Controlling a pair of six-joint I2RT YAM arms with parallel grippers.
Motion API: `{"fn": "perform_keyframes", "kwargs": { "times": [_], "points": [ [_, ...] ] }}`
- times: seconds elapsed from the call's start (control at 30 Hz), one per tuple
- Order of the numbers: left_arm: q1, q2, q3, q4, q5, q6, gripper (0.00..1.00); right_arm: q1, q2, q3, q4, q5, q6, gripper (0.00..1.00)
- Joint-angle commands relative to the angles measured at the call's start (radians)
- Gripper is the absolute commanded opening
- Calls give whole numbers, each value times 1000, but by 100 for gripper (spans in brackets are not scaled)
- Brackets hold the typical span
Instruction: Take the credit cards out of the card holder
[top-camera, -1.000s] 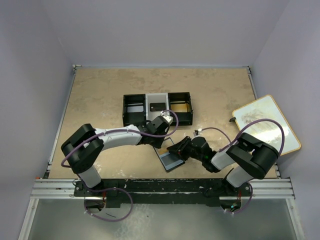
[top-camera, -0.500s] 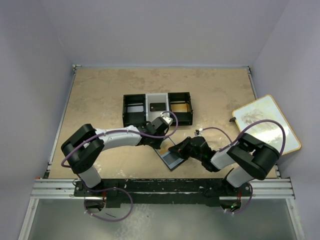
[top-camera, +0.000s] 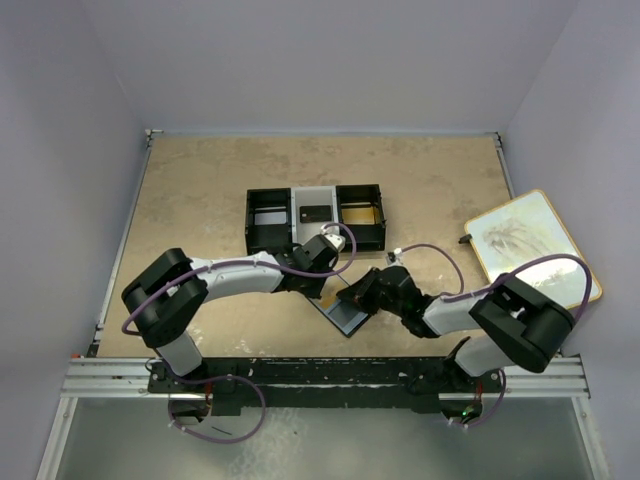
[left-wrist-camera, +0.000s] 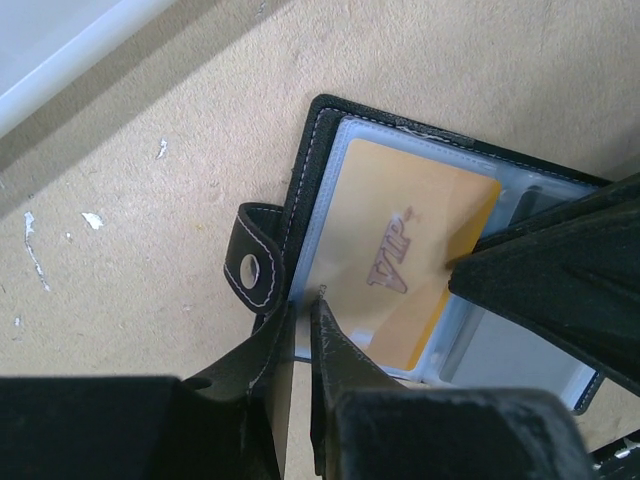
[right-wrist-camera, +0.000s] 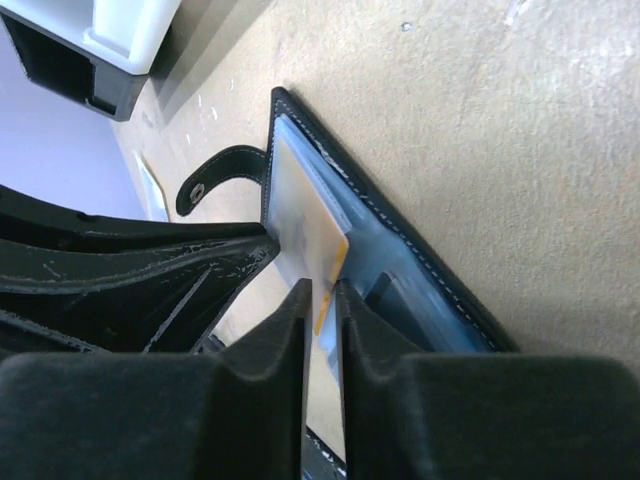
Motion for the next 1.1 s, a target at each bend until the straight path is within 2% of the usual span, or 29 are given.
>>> {"fn": "perform_keyframes", "kwargs": {
  "times": [0.0, 0.13, 0.23, 0.33, 0.4, 0.67, 0.87, 1.07],
  "points": [
    [-18, -14, -4, 11, 32, -19, 6, 3, -25, 7, 17, -16, 0, 22],
    [-24, -16, 0, 5, 39, -27, 5, 3, 25, 8, 30, -23, 14, 23],
    [-28, -22, 1, 3, 39, -39, 4, 3, 75, -8, 106, -27, 40, 23],
    [-34, -34, -7, 7, 39, -47, 3, 3, 100, -19, 155, -22, 47, 20],
    [-35, -39, -13, 10, 37, -50, 3, 3, 102, -19, 166, -33, 39, 13],
    [-37, -41, -18, -15, -38, -79, 0, 0, -54, -28, 37, -1, -4, 7],
    [-37, -23, -19, -20, -68, -105, 0, -32, -88, -49, 13, -73, -41, 6],
    [-37, -32, -23, -23, -75, -108, 0, -49, -120, -79, -34, -78, -43, 10]
  ]
}}
